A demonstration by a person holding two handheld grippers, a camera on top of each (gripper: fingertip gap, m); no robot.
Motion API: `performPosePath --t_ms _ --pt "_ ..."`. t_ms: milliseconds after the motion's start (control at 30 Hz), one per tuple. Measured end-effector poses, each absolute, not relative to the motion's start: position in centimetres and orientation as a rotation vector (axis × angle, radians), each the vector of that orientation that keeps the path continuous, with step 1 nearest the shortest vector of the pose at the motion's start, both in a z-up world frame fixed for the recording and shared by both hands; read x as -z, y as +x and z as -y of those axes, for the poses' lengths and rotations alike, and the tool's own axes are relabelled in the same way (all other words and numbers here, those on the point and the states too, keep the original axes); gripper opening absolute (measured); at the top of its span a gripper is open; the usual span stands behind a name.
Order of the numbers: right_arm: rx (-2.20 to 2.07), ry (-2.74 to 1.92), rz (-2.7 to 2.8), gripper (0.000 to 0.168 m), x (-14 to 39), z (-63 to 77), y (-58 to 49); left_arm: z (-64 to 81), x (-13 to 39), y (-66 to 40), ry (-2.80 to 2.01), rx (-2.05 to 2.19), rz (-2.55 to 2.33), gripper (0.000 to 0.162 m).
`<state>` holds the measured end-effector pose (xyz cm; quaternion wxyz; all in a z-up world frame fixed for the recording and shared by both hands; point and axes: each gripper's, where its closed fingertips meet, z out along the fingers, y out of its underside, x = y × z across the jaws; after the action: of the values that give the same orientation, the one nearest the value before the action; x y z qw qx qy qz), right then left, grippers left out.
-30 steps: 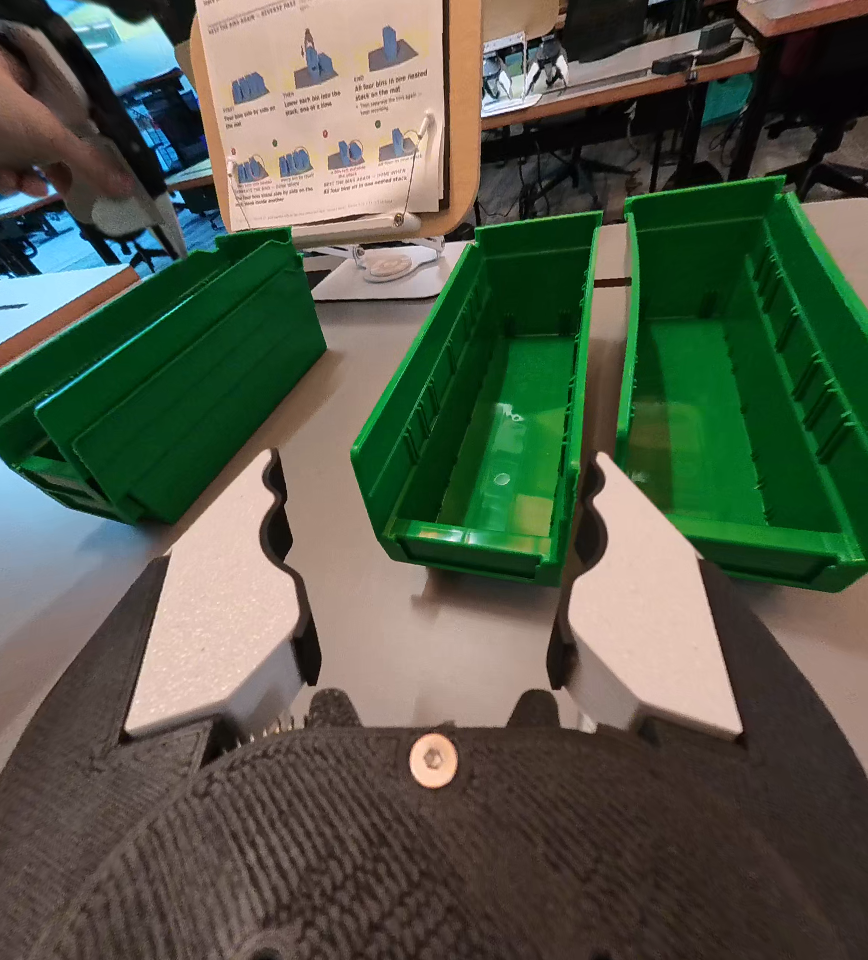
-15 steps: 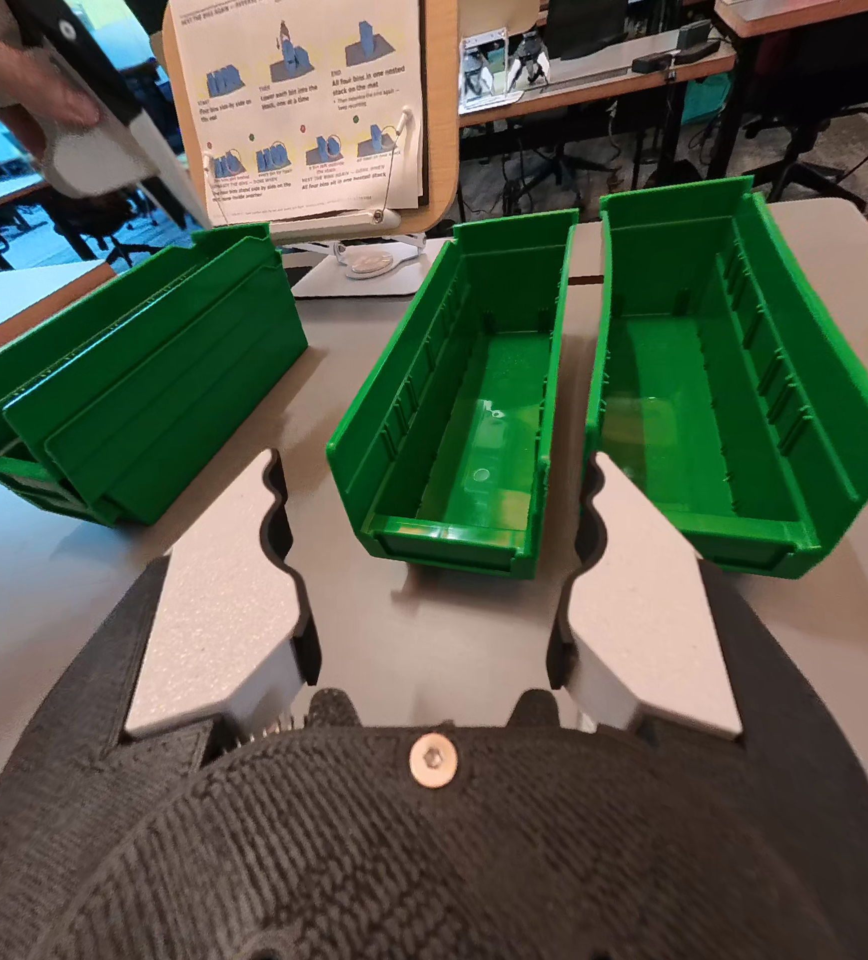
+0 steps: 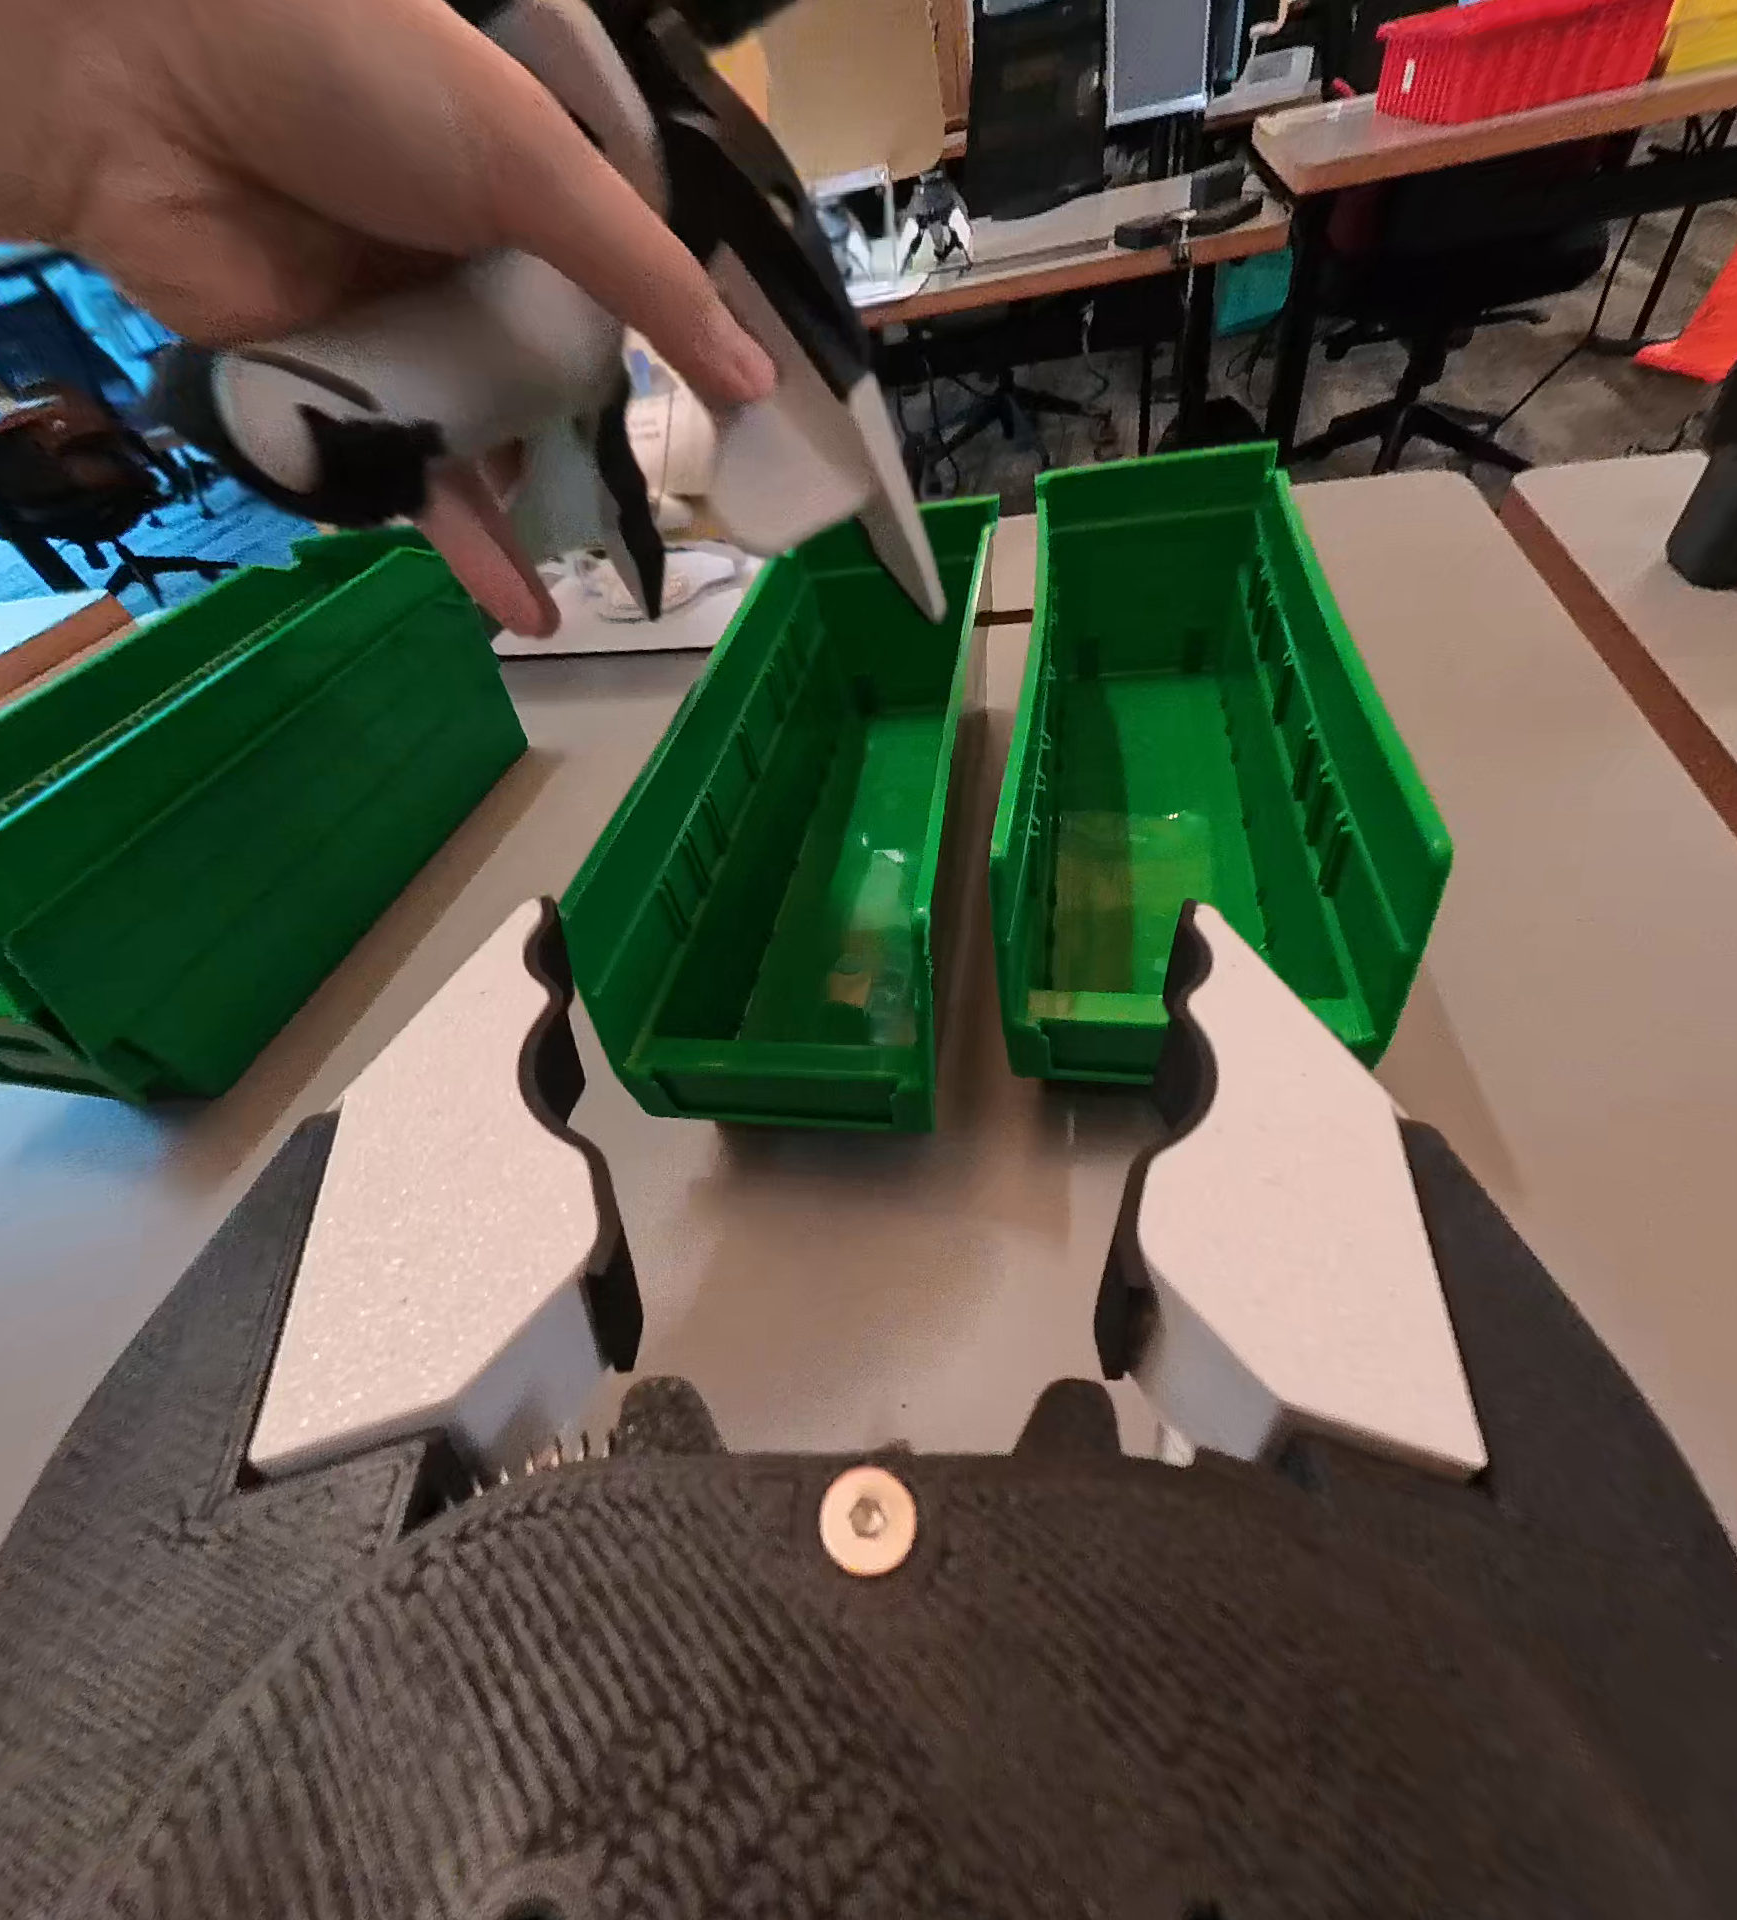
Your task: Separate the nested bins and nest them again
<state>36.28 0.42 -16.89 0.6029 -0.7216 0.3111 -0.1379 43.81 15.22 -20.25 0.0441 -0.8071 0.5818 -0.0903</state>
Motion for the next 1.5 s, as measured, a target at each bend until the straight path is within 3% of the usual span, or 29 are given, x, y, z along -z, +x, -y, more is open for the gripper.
performPosePath --t_ms 200,433,733,800,1500 --pt "0.326 -1.672 -0.689 0.113 16.4 -0.7 35.8 -15.7 21.6 44.9 -2.499 0.179 -1.638 0.127" --pt "0.318 -1.668 -0.693 0.113 16.5 -0.9 36.1 -15.6 23.0 45.1 -2.550 0.314 -1.589 0.138" --pt "0.313 -1.740 -0.698 0.113 18.5 -2.0 36.2 -14.2 23.0 45.8 -2.620 0.512 -1.529 0.111" --pt "0.310 -1.743 -0.710 0.112 18.7 -1.8 36.4 -13.9 22.7 45.9 -2.615 0.544 -1.556 0.119" --pt "0.283 -1.770 -0.720 0.109 19.8 -2.2 36.6 -16.5 23.4 44.0 -2.522 0.515 -1.787 0.116"
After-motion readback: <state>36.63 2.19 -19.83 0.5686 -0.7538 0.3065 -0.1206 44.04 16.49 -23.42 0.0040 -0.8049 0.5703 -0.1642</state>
